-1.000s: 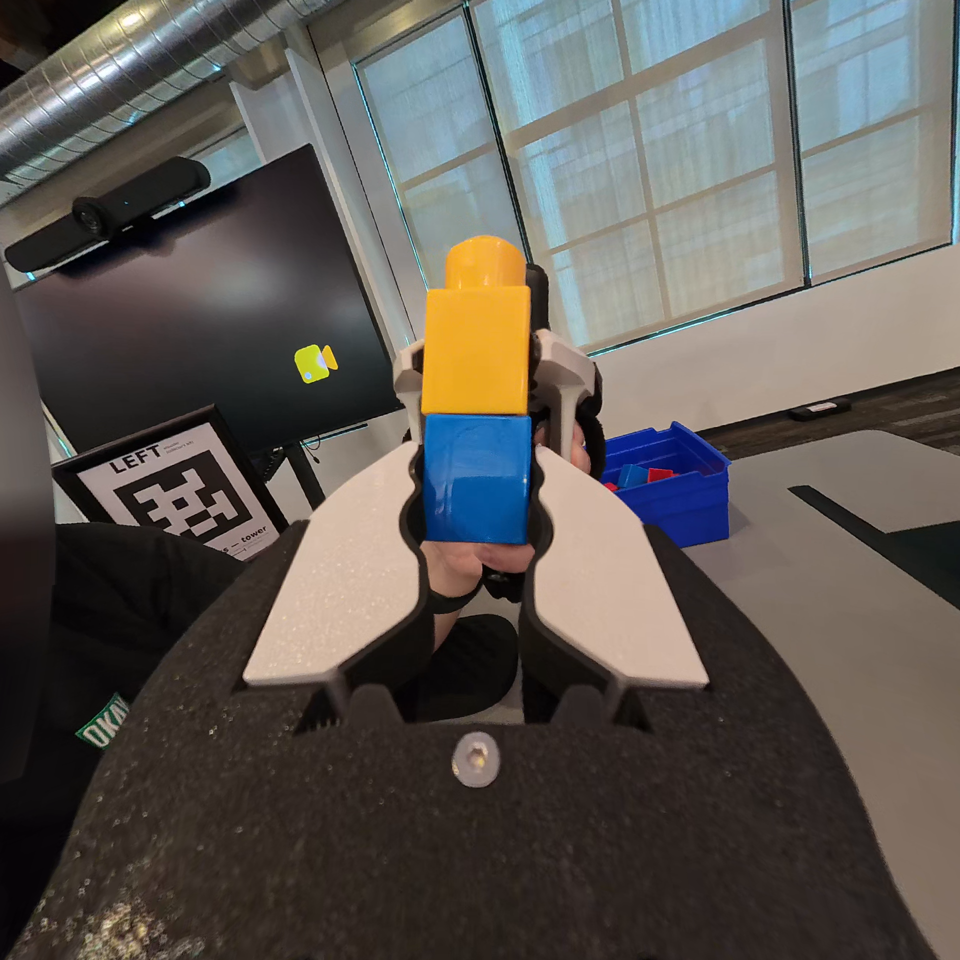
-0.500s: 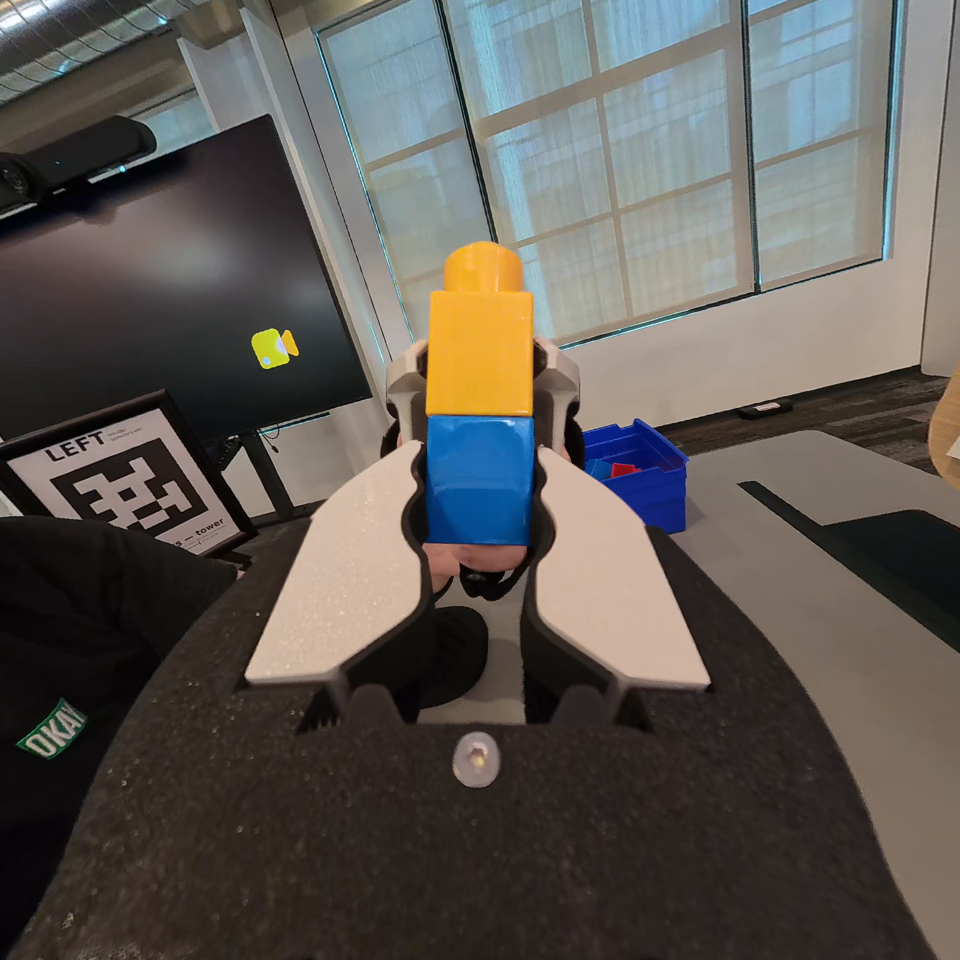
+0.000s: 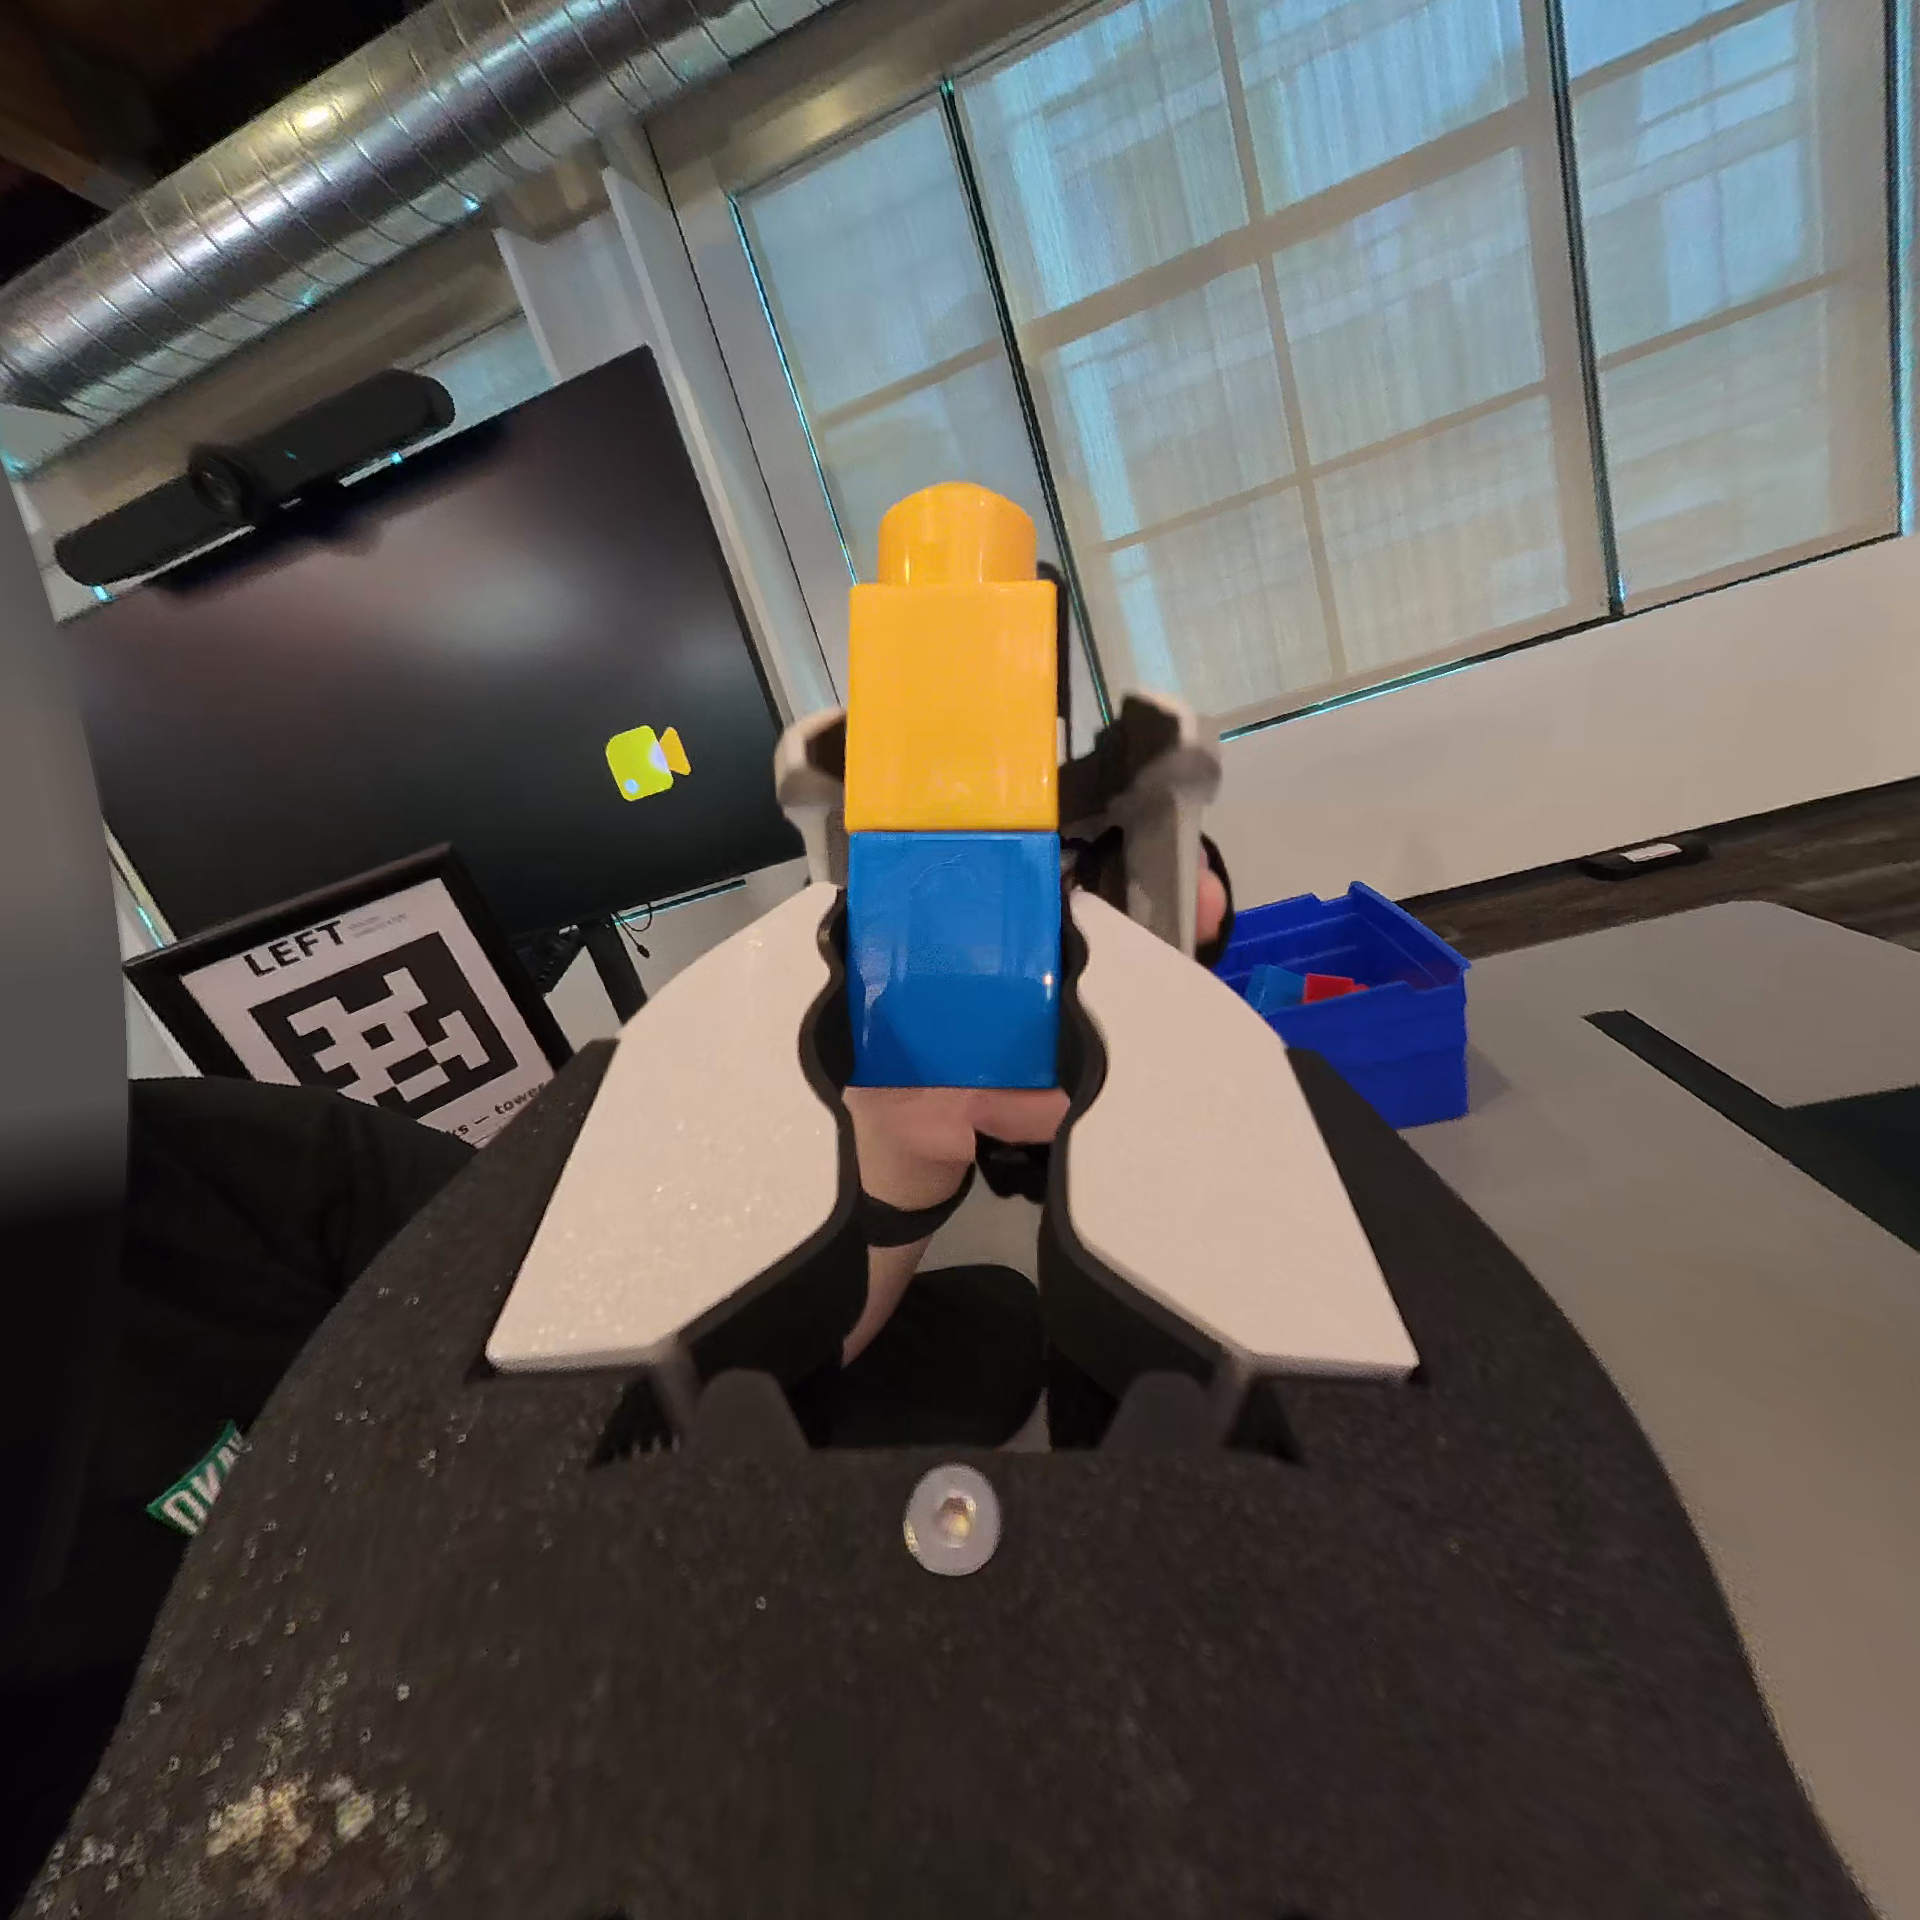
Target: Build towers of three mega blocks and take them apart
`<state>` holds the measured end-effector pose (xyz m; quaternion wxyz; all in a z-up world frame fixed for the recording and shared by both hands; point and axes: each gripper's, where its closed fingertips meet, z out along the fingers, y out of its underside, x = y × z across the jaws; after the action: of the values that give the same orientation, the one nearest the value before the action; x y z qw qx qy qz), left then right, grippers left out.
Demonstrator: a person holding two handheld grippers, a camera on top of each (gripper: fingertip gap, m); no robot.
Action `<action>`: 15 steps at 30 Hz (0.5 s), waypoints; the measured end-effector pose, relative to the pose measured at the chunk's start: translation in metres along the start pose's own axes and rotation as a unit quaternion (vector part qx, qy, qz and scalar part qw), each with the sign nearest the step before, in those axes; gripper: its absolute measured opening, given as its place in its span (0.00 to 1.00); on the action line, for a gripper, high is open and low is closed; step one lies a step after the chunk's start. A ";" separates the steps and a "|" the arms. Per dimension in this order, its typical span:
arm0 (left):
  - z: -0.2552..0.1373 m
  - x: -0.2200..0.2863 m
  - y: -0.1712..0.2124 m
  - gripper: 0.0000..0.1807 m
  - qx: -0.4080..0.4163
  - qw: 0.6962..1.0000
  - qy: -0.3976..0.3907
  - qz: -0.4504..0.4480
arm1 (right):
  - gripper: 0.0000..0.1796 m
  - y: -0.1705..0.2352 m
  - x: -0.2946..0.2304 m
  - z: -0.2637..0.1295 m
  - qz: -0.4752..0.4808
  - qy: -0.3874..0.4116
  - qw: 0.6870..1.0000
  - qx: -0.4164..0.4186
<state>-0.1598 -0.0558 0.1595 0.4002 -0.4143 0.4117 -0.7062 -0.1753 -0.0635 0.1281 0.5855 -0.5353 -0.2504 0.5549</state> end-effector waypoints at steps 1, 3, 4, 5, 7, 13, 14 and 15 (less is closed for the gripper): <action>-0.006 0.001 -0.011 0.33 0.029 1.000 -0.005 0.007 | 0.20 0.000 0.002 -0.002 -0.003 0.005 1.000 -0.004; -0.019 0.002 -0.030 0.34 0.050 0.998 -0.016 0.015 | 0.20 -0.003 0.003 -0.007 -0.012 0.011 1.000 -0.003; -0.026 0.005 -0.037 0.34 0.046 0.999 -0.019 0.021 | 0.20 -0.006 0.001 -0.011 -0.012 0.006 1.000 0.003; -0.034 0.010 -0.043 0.34 0.039 0.999 -0.025 0.027 | 0.20 -0.010 -0.001 -0.014 -0.014 0.003 1.000 0.008; -0.052 0.019 -0.053 0.34 0.010 0.998 -0.047 0.047 | 0.20 -0.015 0.000 -0.023 -0.022 0.009 1.000 0.011; -0.176 -0.019 -0.050 0.25 -0.186 0.919 -0.331 0.106 | 0.20 -0.030 0.008 -0.050 -0.015 0.035 0.999 0.032; -0.210 -0.027 -0.048 0.23 -0.216 0.892 -0.383 0.103 | 0.20 -0.032 0.009 -0.052 -0.012 0.036 0.999 0.037; -0.247 -0.034 -0.043 0.23 -0.251 0.862 -0.431 0.090 | 0.20 -0.033 0.010 -0.055 -0.011 0.040 0.998 0.039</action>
<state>-0.3838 0.0510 0.1120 0.4817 -0.7249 0.3972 -0.2910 -0.1118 -0.0673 0.1384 0.6217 -0.5313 -0.2110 0.5354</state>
